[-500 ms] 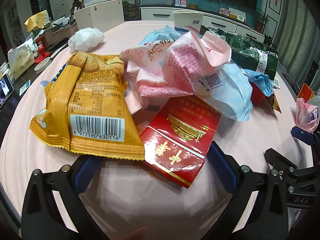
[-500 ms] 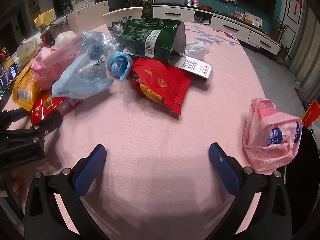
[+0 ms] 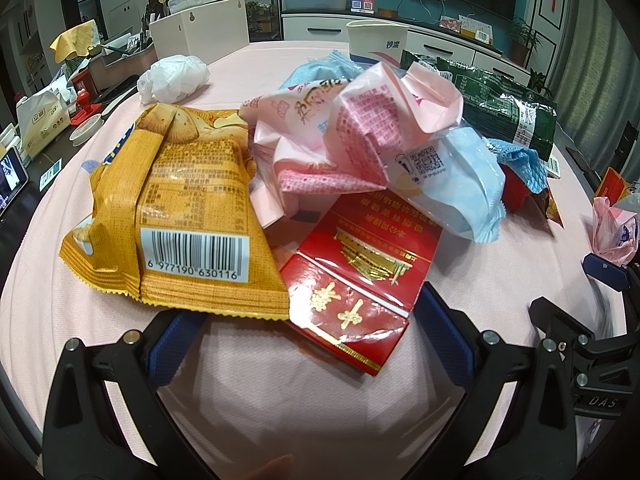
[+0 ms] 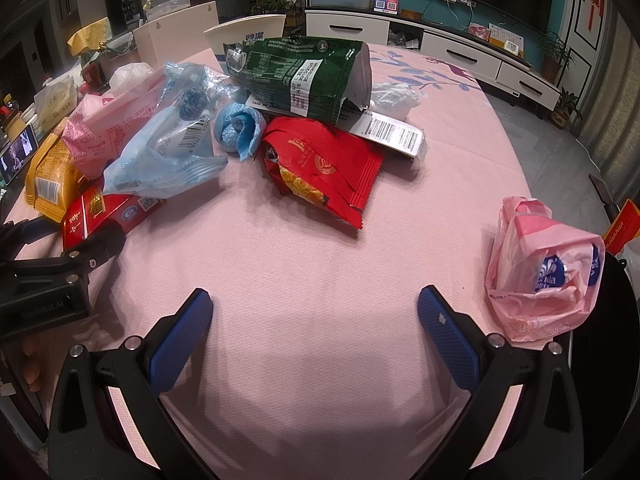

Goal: Collect trash
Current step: 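Move left tool toward white plastic bag while right tool moves toward green snack bag, then grasp the white plastic bag with the left tool, then grasp the green snack bag with the right tool while left tool holds white bag, then carry the white bag and green bag over the black trash bin with both tools, then open both tools to drop the bags into the black bin, then move both tools back over the table toward the remaining trash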

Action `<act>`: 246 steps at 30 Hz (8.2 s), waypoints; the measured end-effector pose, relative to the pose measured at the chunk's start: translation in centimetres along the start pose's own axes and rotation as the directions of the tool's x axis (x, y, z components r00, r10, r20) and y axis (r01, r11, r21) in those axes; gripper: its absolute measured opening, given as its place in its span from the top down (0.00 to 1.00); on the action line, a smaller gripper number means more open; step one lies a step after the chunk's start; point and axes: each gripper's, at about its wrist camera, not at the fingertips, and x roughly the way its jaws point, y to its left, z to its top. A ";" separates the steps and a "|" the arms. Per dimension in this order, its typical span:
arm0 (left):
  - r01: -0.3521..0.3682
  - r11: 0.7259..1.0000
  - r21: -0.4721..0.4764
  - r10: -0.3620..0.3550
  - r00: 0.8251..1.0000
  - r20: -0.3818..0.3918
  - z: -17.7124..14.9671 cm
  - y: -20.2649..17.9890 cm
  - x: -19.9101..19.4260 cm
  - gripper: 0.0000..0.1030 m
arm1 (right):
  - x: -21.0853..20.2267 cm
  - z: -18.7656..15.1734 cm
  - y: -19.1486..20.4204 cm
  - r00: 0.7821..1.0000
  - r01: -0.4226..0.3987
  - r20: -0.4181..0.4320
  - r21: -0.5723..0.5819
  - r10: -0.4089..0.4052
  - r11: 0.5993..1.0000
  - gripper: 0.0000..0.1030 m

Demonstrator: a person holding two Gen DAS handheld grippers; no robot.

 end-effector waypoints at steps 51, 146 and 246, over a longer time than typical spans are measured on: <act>-0.020 0.981 -0.194 0.039 0.995 0.094 17.7 14.4 1.3 0.15 | -6.4 5.2 -2.1 0.985 0.021 0.161 0.276 -0.068 0.961 0.16; 0.461 0.882 -0.095 -0.452 0.886 0.101 9.6 4.0 -5.8 0.78 | -4.0 11.0 -4.9 0.919 -0.389 0.203 0.329 0.338 0.860 0.99; 0.160 0.916 -0.369 -0.172 0.985 0.000 7.1 13.7 -1.9 0.03 | -6.2 4.7 -12.4 0.989 0.116 0.027 0.452 -0.144 0.884 0.03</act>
